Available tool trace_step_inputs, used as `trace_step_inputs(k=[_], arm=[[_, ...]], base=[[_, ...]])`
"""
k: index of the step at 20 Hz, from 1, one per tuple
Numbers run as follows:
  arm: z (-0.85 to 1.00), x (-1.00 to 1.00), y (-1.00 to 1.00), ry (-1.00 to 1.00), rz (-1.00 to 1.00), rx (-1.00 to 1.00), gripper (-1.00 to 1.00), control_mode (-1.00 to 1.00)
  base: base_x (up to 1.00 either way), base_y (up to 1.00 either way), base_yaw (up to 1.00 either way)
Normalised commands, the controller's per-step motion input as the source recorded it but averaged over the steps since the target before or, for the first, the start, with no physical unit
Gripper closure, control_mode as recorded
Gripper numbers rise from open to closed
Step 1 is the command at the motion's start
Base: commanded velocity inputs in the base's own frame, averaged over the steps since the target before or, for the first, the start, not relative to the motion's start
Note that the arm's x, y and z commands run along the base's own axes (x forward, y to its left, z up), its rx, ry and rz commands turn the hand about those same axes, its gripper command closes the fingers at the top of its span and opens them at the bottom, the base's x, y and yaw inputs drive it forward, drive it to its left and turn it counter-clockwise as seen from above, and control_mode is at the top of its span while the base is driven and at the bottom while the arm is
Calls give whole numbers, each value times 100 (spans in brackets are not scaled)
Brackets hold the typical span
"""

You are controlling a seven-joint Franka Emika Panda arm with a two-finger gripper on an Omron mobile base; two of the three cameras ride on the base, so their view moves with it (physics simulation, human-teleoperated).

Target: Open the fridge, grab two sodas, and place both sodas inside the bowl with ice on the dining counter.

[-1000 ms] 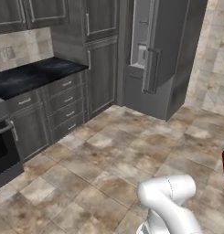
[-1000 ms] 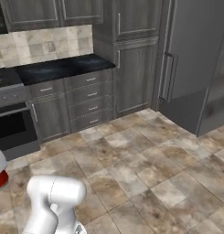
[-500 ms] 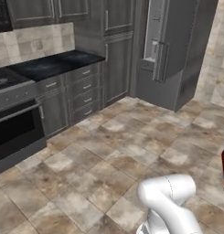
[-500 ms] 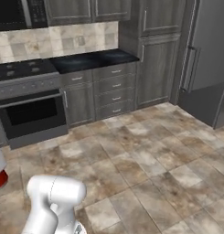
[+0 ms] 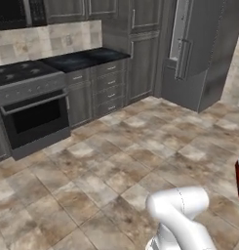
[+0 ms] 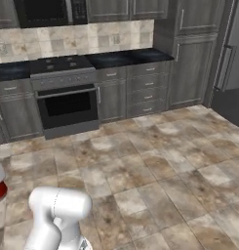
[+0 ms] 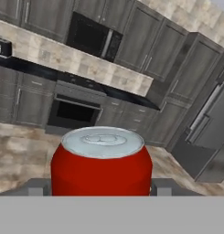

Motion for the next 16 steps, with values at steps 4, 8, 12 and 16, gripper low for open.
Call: trace_step_inputs(k=[4,8,12,16], arm=[[0,0,0,0,0,0,100,100],[0,0,0,0,0,0,100,100],[0,0,0,0,0,0,100,100],[0,0,0,0,0,0,100,100]], base=[[-100,20,23],[-100,48,20],[-95,77,15],[-93,87,13]])
